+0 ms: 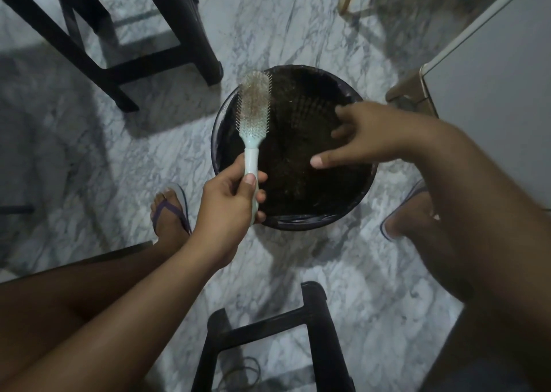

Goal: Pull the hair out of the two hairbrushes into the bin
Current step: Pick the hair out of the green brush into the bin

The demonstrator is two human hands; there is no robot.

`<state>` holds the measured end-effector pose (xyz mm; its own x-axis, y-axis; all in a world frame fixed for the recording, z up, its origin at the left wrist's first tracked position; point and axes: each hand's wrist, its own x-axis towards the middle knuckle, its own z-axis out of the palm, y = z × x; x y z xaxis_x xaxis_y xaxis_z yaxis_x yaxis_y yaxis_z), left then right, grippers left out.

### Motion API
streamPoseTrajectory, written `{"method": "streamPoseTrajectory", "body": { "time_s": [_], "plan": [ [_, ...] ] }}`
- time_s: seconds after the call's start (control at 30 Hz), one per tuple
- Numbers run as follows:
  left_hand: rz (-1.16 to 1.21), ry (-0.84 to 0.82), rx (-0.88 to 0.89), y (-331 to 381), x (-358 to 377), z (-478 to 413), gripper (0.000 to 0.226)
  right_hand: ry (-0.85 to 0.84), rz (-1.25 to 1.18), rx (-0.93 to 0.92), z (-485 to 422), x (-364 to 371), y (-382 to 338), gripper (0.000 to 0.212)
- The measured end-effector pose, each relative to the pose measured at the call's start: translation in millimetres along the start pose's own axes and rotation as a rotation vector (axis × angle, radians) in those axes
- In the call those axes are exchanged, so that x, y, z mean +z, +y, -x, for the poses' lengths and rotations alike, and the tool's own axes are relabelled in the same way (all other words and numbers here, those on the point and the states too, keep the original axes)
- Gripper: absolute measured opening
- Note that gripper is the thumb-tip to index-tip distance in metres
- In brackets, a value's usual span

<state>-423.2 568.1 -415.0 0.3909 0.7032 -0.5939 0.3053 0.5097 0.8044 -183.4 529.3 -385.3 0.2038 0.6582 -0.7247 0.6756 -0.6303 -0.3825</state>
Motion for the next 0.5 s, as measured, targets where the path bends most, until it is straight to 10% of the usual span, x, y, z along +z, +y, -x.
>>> {"method": "streamPoseTrajectory", "body": {
  "time_s": [0.13,0.27,0.4,0.5],
  "plan": [
    [-0.017,-0.054,0.02,-4,-1,2,0.042,0.313,-0.141,-0.131,0,-1,-14,0.096],
    [-0.037,-0.12,0.047,-7,0,4,0.042,0.272,-0.594,-0.288,-11,20,-29,0.082],
    [-0.043,-0.124,0.027,-10,2,5,0.042,0.572,-0.428,-0.25,-12,14,-30,0.021],
    [-0.03,-0.1,-0.006,-11,1,3,0.042,0.675,-0.459,-0.343,3,-6,-30,0.013]
  ]
}}
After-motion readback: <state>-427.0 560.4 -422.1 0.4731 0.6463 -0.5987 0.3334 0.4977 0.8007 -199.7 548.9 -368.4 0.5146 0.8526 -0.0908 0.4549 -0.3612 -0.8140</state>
